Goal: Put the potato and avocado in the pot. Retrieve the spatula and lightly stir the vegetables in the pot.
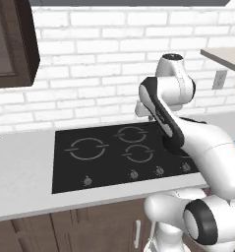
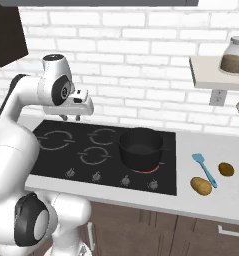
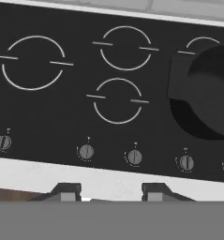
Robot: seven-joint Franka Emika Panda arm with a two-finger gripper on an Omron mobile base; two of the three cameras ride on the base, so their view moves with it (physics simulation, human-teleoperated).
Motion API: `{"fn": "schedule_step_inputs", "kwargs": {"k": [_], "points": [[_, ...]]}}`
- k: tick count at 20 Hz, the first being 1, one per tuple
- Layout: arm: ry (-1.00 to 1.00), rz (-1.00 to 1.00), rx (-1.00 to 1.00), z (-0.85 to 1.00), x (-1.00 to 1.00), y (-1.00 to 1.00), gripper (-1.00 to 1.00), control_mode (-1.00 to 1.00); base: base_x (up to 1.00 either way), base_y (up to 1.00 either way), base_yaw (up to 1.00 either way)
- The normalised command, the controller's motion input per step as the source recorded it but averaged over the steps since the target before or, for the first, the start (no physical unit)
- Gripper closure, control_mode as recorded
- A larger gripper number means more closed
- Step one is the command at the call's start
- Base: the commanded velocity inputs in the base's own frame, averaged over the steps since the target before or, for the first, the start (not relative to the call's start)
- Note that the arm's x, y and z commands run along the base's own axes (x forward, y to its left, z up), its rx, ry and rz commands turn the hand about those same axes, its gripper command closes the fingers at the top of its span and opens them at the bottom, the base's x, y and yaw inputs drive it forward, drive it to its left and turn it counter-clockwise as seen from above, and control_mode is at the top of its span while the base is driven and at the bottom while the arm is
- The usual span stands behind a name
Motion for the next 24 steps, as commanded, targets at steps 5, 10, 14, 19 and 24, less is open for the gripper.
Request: {"fn": "schedule_step_inputs", "kwargs": {"k": [5,10,14,19,24], "points": [[-0.09,0.00,0.01,0.00,-0.68,0.03,-1.00,-1.00,0.00,0.00,0.00],[-0.13,-0.01,0.01,-0.09,-0.99,0.27,-1.00,-1.00,0.00,0.00,0.00],[-0.09,-0.01,0.01,-0.06,-0.70,0.17,-1.00,-1.00,0.00,0.00,0.00],[0.00,0.00,0.00,-0.01,-0.27,-0.11,-1.00,-1.00,0.00,0.00,0.00],[0.00,0.00,0.01,0.00,-0.04,-0.12,-1.00,-1.00,0.00,0.00,0.00]]}}
